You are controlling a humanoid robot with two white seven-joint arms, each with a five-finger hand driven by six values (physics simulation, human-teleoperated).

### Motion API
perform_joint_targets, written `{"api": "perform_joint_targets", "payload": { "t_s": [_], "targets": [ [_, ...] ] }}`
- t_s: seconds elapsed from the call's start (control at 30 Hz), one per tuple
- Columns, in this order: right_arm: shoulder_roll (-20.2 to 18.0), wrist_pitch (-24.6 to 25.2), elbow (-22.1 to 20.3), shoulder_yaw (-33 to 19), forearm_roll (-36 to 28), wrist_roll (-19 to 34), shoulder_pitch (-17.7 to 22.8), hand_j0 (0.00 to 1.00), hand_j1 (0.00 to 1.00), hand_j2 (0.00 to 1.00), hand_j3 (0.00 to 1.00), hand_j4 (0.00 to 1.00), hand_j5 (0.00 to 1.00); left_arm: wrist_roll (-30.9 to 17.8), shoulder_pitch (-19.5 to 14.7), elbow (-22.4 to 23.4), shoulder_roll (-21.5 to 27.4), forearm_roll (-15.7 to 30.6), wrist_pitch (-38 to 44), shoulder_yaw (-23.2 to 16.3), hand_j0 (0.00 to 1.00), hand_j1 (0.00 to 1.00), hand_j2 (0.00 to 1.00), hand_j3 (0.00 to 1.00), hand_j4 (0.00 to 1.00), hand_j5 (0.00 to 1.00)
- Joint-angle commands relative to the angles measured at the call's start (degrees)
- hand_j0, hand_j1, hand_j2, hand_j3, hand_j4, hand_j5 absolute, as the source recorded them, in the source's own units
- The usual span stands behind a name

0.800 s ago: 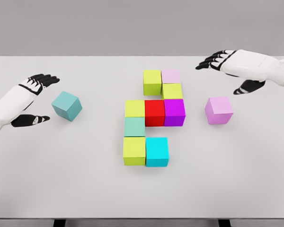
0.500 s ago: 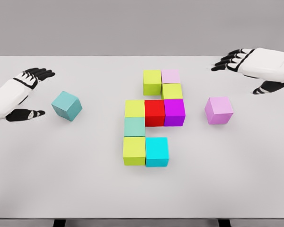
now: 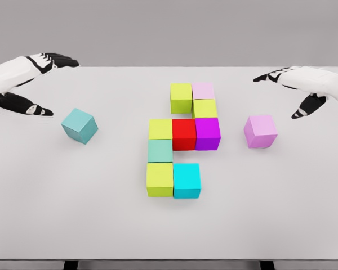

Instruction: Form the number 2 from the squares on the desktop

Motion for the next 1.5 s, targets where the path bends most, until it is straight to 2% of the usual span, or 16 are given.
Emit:
{"api": "perform_joint_targets", "payload": {
  "t_s": [0.0,0.03,0.07,0.23,0.33,0.43,0.47,0.67,0.87,1.03,1.17,1.37,1.4,1.47],
  "targets": [
    [1.59,3.71,0.19,3.73,-0.10,-0.02,0.00,1.00,1.00,1.00,1.00,1.00,1.00,-0.47,-0.61,4.00,0.27,3.29,0.08,-7.89,1.00,1.00,1.00,1.00,1.00,1.00],
    [1.76,4.07,0.19,4.34,-0.27,-0.02,0.00,1.00,1.00,1.00,1.00,1.00,1.00,-0.47,-2.29,4.88,0.63,3.29,0.08,-10.71,1.00,1.00,1.00,1.00,1.00,1.00],
    [1.76,4.16,0.28,4.87,-0.53,-0.02,0.00,1.00,1.00,1.00,1.00,1.00,1.00,-0.47,-2.55,5.05,1.33,3.29,0.18,-11.76,1.00,1.00,1.00,1.00,1.00,1.00],
    [3.26,8.46,1.69,5.14,-1.15,-0.02,0.00,1.00,1.00,1.00,1.00,1.00,1.00,-0.47,-4.40,5.06,4.05,3.29,5.89,-16.42,1.00,1.00,1.00,1.00,1.00,1.00],
    [5.54,8.73,3.62,5.22,-1.33,-0.02,0.00,1.00,1.00,1.00,1.00,1.00,1.00,-0.47,-5.36,6.02,4.14,3.12,8.97,-18.18,1.00,1.00,1.00,1.00,1.00,1.00],
    [5.89,8.73,3.45,6.54,-4.49,-0.02,0.00,1.00,1.00,1.00,1.00,1.00,1.00,-0.47,-11.08,9.71,4.05,3.12,9.06,-26.18,1.00,1.00,1.00,1.00,1.00,1.00],
    [5.98,8.73,3.18,6.72,-4.49,-0.02,0.00,1.00,1.00,1.00,1.00,1.00,1.00,-0.47,-12.04,10.59,3.97,3.12,8.97,-27.06,1.00,1.00,1.00,1.00,1.00,1.00],
    [5.45,8.64,2.30,7.25,-4.67,-0.02,0.18,1.00,1.00,1.00,1.00,1.00,1.00,-0.47,-12.22,10.94,3.79,2.85,8.97,-29.35,1.00,1.00,1.00,1.00,1.00,1.00],
    [5.72,8.38,5.90,7.33,-4.84,-0.02,0.44,1.00,1.00,1.00,1.00,1.00,1.00,-0.47,-13.36,13.14,3.09,0.04,8.89,-29.52,0.99,0.99,0.99,0.99,0.99,0.99],
    [5.89,8.37,7.22,8.04,-4.93,-0.02,0.62,1.00,1.00,1.00,1.00,1.00,1.00,-0.47,-14.77,16.22,0.36,-2.24,8.53,-29.70,0.97,0.97,0.97,0.97,0.97,0.97],
    [7.03,8.20,9.33,8.21,-4.84,-0.02,0.62,1.00,1.00,1.00,1.00,1.00,1.00,-0.47,-15.12,16.48,-0.34,-3.12,8.53,-30.14,0.95,0.95,0.95,0.95,0.95,0.95],
    [8.09,7.67,11.09,8.30,-4.84,-0.02,0.79,1.00,1.00,1.00,1.00,1.00,1.00,-0.47,-15.82,19.47,-2.63,-5.23,8.18,-30.22,0.95,0.95,0.95,0.95,0.95,0.95],
    [8.00,7.67,11.09,8.30,-4.75,-0.02,0.79,0.97,0.97,0.97,0.97,0.97,0.97,-0.47,-15.83,19.47,-2.71,-5.50,8.18,-30.22,0.95,0.95,0.95,0.95,0.95,0.95],
    [8.00,8.02,11.09,8.30,-4.84,-0.02,0.79,0.74,0.74,0.74,0.74,0.74,0.74,-0.47,-15.91,19.65,-3.33,-5.85,8.18,-30.40,0.95,0.95,0.95,0.95,0.95,0.95]
  ]
}}
